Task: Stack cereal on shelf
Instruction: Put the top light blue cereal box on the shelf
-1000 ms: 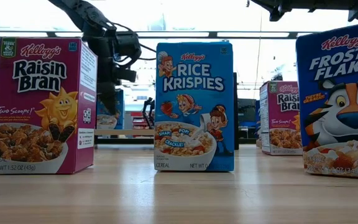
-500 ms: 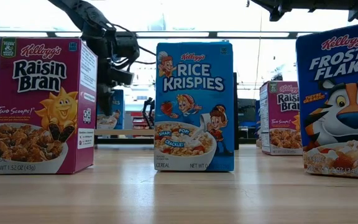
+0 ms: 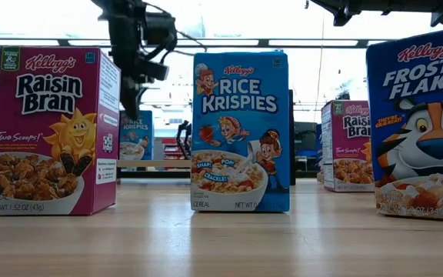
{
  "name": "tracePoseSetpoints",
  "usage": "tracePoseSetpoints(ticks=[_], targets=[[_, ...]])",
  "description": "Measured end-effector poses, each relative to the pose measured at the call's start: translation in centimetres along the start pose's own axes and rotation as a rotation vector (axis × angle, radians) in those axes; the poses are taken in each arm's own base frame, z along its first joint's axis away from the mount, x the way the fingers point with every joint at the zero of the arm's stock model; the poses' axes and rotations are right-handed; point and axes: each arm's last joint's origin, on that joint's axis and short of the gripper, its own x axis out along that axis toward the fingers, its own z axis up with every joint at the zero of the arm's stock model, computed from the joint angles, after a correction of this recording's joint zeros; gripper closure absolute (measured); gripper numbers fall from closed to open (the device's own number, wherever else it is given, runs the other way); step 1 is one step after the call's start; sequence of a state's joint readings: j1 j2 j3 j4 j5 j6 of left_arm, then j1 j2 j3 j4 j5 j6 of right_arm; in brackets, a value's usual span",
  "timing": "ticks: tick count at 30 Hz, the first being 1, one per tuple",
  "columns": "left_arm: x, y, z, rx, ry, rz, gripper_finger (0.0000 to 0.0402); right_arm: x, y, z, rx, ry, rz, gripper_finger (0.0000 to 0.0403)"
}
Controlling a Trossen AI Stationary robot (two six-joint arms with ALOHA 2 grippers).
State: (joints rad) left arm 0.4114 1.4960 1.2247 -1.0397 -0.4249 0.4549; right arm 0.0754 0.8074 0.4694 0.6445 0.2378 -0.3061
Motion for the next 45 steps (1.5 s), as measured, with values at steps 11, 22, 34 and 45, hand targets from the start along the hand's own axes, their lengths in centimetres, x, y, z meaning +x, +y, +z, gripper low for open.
tracePoseSetpoints(ticks=[11, 22, 34, 45], targets=[[0.7, -3.5, 0.4, 0.182, 0.077, 0.207, 0.0401, 0.0, 0.0, 0.0, -0.006, 0.001, 0.001, 0.0394], [2.1, -2.9, -0.1, 0.166, 0.106, 0.253, 0.0401, 0.0, 0.0, 0.0, -0.018, 0.000, 0.000, 0.0394], [3.0, -1.3, -0.7, 0.090, 0.107, 0.202, 0.0401, 0.0, 0.0, 0.0, -0.019, 0.000, 0.000, 0.0394], [3.5, -0.7, -0.8, 0.046, 0.084, 0.194, 0.0401, 0.0, 0.0, 0.0, -0.019, 0.000, 0.000, 0.0394]])
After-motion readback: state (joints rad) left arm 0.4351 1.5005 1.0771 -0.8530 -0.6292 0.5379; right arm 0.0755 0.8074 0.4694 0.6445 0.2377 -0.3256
